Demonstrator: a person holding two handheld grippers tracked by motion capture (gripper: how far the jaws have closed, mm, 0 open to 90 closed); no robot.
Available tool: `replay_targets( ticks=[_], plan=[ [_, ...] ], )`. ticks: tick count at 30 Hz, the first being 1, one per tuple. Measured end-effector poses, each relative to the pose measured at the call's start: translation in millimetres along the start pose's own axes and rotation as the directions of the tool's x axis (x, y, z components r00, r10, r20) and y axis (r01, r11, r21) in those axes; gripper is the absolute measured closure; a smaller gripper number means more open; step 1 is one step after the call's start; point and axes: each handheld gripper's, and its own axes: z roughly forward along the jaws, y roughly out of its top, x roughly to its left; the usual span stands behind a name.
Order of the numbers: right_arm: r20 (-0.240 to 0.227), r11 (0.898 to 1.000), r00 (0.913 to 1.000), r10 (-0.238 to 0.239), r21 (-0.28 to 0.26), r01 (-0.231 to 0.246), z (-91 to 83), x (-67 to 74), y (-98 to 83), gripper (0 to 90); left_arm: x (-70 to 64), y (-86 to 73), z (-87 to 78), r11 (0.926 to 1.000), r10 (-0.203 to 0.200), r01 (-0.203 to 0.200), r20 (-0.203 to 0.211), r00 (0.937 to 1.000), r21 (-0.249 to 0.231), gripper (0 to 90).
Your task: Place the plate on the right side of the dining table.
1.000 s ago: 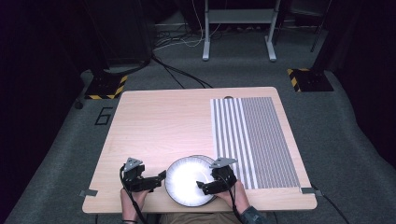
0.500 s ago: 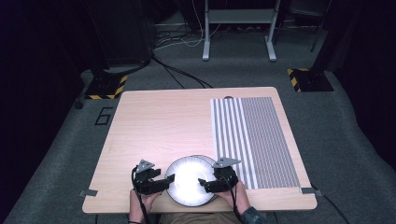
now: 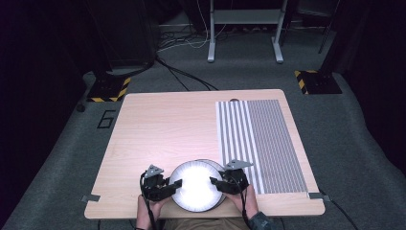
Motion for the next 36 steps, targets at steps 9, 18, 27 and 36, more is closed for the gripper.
replay_targets(
  ticks=[9,18,27,36],
  plan=[
    [-0.005,0.998,0.9986,0.052,-0.021,-0.052,-0.9,-7.4,0.1,68.7,5.4,-1.9,1.3,0.9984,-0.053,0.054,0.035,0.9980,-0.017,65.8],
    [-0.038,0.985,0.9849,0.169,-0.040,-0.171,-1.9,-14.6,-1.2,76.2,5.1,-2.0,2.5,0.9963,-0.079,0.080,0.024,0.9966,-0.031,68.3],
    [-0.038,0.979,0.9801,0.195,-0.059,-0.197,-3.7,-15.2,-1.9,78.1,6.9,-2.7,3.4,0.9920,-0.112,0.114,0.042,0.9928,-0.055,71.3],
    [-0.056,0.972,0.9760,0.210,-0.099,-0.215,-8.5,-15.1,-1.0,80.9,6.7,-2.0,1.9,0.9896,-0.119,0.122,0.041,0.9920,-0.076,71.7]
  ],
)
